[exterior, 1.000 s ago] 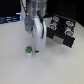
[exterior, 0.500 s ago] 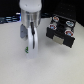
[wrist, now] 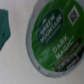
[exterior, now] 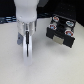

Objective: Open the kcup holder, insert the kcup into the holder, and close the kcup holder

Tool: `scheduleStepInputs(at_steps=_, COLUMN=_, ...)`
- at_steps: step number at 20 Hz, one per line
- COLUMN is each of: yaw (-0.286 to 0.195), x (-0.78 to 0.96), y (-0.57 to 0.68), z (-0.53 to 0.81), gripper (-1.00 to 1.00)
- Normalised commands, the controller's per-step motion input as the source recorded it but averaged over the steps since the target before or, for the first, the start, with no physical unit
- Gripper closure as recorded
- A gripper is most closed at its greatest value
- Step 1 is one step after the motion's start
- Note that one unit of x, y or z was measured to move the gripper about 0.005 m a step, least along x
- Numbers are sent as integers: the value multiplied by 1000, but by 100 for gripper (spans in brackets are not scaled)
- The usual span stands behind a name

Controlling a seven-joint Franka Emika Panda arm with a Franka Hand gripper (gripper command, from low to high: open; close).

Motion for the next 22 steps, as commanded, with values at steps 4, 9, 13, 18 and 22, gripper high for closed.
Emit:
scheduleStepInputs(at_steps=4, yaw=0, x=0, y=0, z=0, gripper=100)
scheduleStepInputs(at_steps=9, yaw=0, x=1, y=24, z=119, gripper=100)
scheduleStepInputs(at_steps=13, yaw=0, x=125, y=289, z=806, gripper=100)
scheduleStepInputs(at_steps=18, yaw=0, x=145, y=405, z=848, gripper=100)
scheduleStepInputs(at_steps=22, yaw=0, x=119, y=492, z=754, gripper=100)
